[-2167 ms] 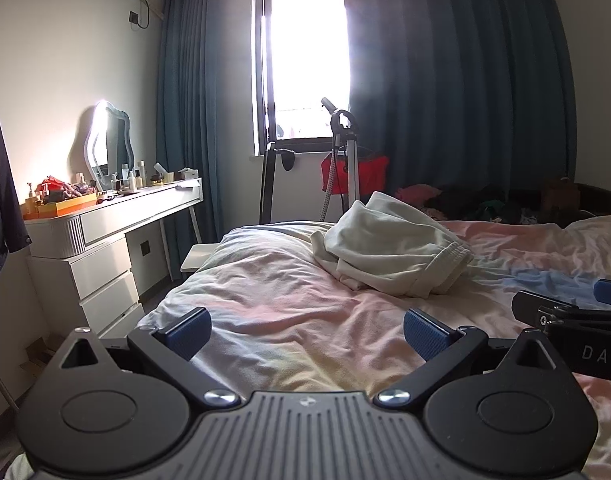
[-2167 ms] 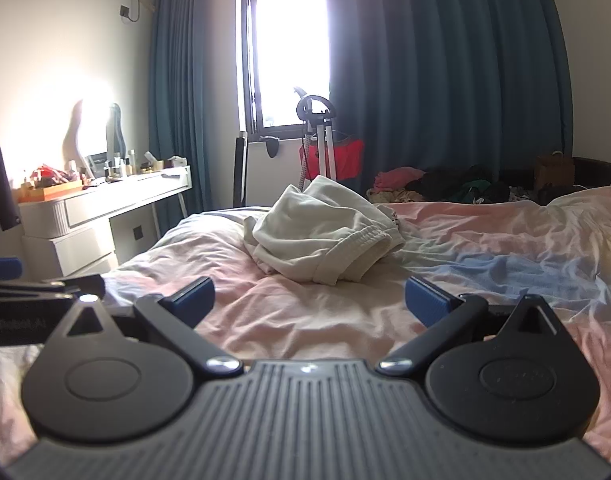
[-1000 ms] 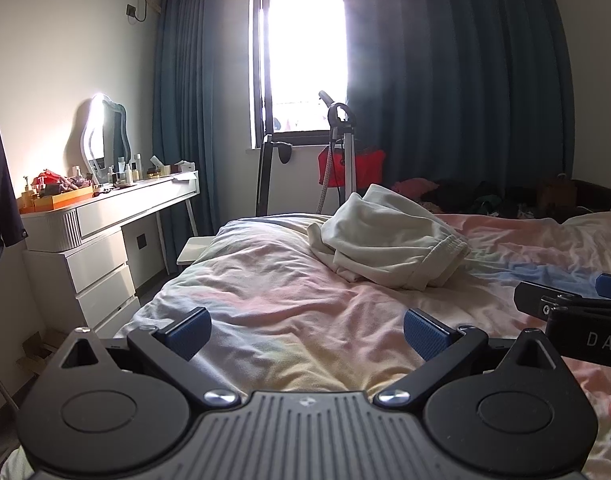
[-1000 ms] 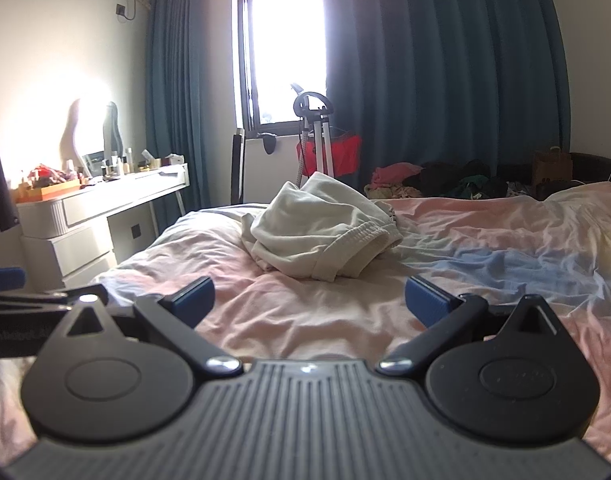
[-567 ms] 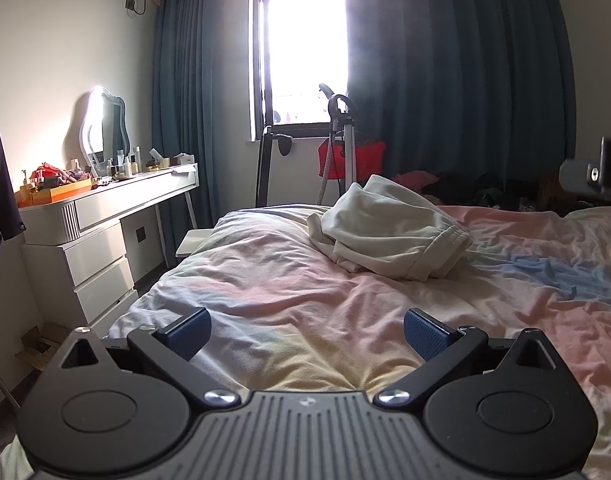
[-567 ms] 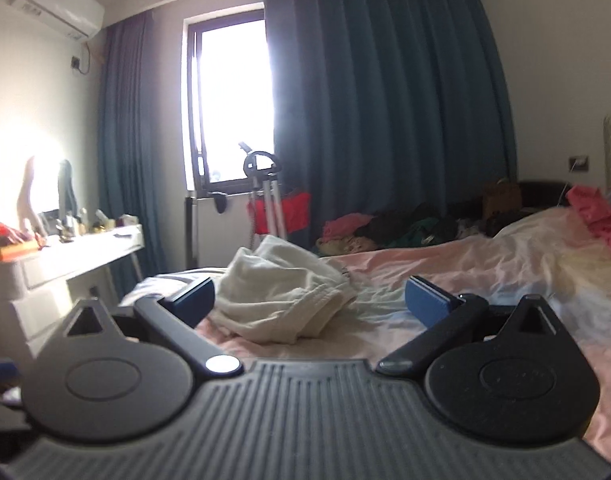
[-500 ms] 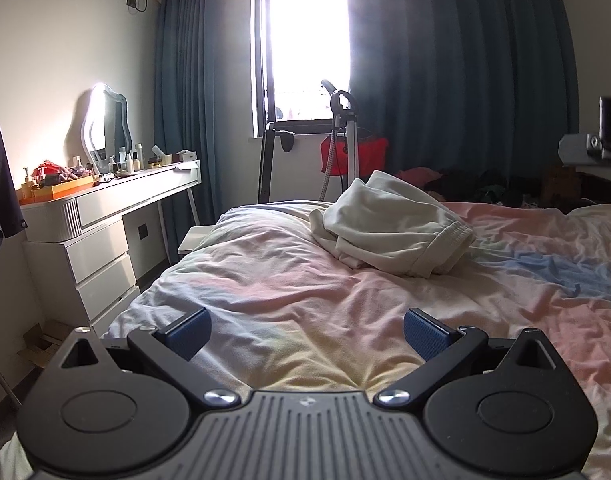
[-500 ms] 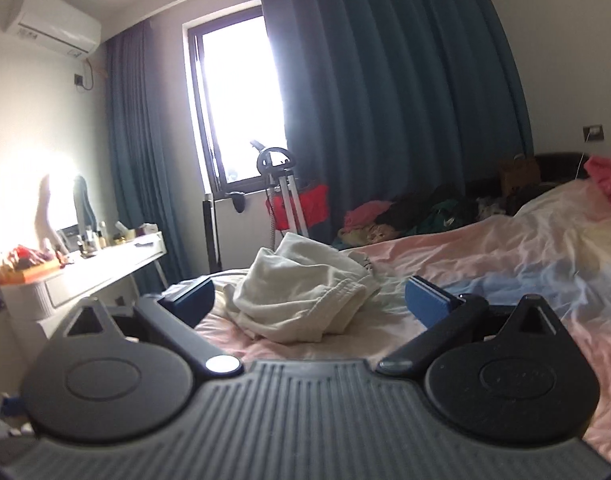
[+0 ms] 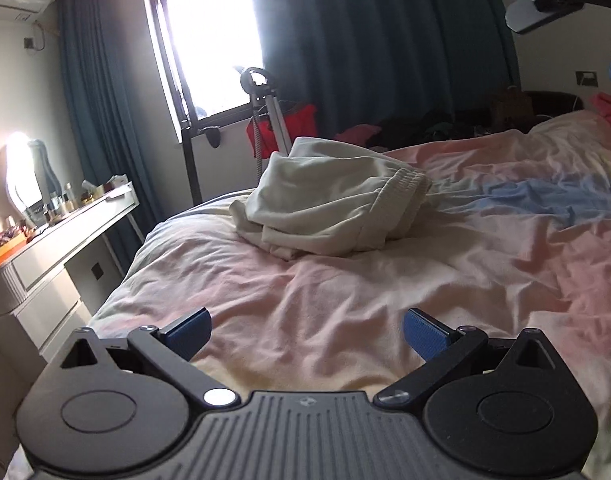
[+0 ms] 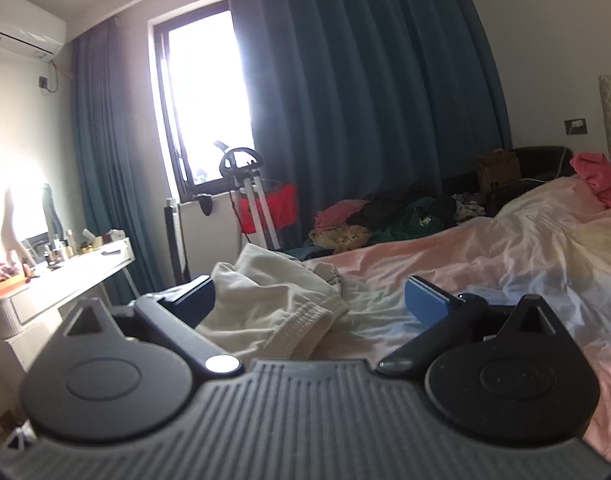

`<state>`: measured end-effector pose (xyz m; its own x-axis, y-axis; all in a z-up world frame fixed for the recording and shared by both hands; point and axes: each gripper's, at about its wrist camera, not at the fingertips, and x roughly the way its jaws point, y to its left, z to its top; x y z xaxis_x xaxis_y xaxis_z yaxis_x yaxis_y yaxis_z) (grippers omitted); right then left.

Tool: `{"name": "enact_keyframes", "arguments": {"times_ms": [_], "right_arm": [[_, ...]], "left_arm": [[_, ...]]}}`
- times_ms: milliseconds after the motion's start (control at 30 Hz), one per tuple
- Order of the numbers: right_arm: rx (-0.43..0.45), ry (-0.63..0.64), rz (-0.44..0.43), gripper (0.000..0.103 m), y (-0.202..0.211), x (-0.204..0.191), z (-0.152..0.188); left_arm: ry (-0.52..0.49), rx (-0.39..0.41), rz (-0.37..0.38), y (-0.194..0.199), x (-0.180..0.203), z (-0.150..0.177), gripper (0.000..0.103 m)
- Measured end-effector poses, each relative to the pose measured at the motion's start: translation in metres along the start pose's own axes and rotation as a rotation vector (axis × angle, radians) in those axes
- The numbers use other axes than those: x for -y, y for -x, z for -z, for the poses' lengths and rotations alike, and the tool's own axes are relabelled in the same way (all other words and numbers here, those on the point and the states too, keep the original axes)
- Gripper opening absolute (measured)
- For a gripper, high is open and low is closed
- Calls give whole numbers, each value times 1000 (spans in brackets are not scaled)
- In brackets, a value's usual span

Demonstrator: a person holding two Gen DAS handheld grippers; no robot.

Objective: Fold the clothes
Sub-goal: 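Reach the left tool to a ribbed sweatpants cuff and grasp it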

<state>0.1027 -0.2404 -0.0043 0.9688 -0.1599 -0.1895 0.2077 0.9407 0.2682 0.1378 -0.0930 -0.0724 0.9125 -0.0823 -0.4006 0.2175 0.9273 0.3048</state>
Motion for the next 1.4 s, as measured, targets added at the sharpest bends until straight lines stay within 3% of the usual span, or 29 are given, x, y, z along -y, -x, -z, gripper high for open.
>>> {"name": "enact_keyframes", "arguments": {"times_ms": [133,200,433,633,700,733,767,800,833,867,900,1067,1267,1400], "right_arm": [[-92,-156,2,103,-14,38,10],[-95,-212,7,103,-20,54,13],[-150,-300,60,103,-61,88,33],[-204,-367,90,103,-92,115,47],[-214,-386,89,103,-99,121,49],[-214,-383,88,103,-99,121,50],[-214,-378,87,103,-99,121,50],[-213,-372,85,103,-99,120,51],[-213,-366,84,103,-99,120,51],[-213,-361,82,103,-100,119,52],[-212,-355,81,103,-100,119,52],[-203,-323,66,103,-99,116,53],[-152,-289,26,103,-82,95,52],[-164,-279,-63,103,-66,71,54]], "left_arm": [[-65,31,-24,-69,39,-20,103],[-91,52,-41,-100,59,-29,103],[-187,125,-116,-204,123,-58,103],[-130,172,-267,-249,121,-87,94],[-118,182,-298,-257,116,-98,75],[-110,181,-306,-259,113,-105,53],[-93,178,-314,-259,108,-111,39],[-73,170,-320,-258,101,-119,37],[-49,155,-311,-257,93,-127,31],[-20,136,-290,-252,84,-134,18],[10,127,-275,-243,73,-140,14],[106,175,-239,-167,14,-158,12],[197,212,-208,-52,-60,-141,9],[256,236,-188,24,-110,-129,8]]}}
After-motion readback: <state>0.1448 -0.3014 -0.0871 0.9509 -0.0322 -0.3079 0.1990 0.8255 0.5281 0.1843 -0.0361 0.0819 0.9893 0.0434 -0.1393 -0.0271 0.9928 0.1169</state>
